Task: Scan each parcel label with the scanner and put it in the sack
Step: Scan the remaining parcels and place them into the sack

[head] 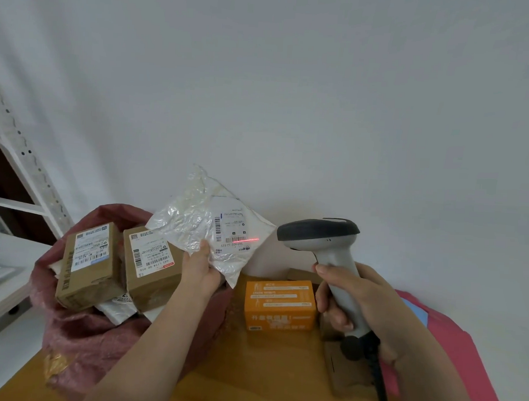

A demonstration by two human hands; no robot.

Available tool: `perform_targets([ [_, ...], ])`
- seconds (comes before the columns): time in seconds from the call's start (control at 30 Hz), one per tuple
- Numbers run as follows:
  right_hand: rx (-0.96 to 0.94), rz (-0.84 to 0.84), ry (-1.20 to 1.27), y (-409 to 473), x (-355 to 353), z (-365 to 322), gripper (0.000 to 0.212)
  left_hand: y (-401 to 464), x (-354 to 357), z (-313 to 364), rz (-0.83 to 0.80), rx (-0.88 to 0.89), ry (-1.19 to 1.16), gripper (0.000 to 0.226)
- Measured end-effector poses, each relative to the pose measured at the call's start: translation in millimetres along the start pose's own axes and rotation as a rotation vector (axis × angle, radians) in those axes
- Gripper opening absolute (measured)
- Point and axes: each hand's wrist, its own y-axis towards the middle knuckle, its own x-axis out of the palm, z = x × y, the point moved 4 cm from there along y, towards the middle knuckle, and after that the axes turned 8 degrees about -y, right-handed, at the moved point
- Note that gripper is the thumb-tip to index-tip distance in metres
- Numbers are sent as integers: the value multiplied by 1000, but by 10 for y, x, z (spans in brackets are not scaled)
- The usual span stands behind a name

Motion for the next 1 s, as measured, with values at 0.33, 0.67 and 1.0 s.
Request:
perform_targets([
  [0.33,-16,55,-12,-184,-293,43,54,93,-19,-201,76,59,-29,48],
  [0.67,40,6,-50,-237,-485,155,55,151,-145,-346,126,98,95,44],
  [1.0,105,-100,-173,-50,-446,457,32,-226,-358,-294,201,317,870,9],
])
